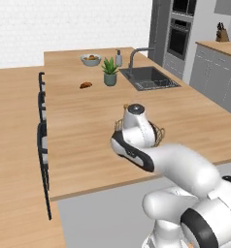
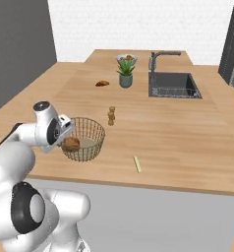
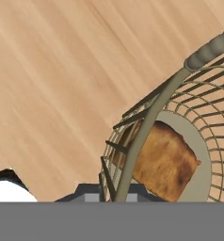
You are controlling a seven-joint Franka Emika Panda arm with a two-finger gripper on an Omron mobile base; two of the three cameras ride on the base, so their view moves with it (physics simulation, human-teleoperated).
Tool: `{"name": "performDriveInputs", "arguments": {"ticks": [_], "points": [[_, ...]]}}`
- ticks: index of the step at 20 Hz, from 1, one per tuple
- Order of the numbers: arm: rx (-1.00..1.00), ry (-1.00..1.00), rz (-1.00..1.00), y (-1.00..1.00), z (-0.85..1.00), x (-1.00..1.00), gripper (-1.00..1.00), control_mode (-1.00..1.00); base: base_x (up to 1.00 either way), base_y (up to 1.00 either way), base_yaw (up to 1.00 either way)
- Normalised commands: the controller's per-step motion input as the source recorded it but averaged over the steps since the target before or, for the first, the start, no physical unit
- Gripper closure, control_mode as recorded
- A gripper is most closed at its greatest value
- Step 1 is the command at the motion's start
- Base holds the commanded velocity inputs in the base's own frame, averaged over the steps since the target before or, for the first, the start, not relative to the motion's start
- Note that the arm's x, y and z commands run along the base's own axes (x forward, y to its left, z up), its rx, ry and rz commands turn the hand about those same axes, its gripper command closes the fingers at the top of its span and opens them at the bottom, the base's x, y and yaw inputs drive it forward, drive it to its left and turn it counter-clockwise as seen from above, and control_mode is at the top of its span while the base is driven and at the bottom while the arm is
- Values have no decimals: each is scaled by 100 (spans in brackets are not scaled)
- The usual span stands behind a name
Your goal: Open the cabinet, pick up the bread from the cabinet and place it in the basket. Then move the basket to the dining counter.
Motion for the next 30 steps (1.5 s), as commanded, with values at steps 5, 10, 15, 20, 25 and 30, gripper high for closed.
{"name": "performDriveInputs", "arguments": {"ticks": [5,10,15,20,25,30], "points": [[0,0,0,9,-62,38,-100,-100,0,0,0],[0,0,0,18,-17,0,-100,-100,0,0,0],[0,-10,0,2,45,-9,-100,-100,0,0,0],[0,-18,0,3,100,-49,-100,-100,0,0,0],[0,-21,0,7,74,-90,-100,-100,0,0,0],[-3,-31,0,24,29,-100,-100,-100,0,0,0]]}}
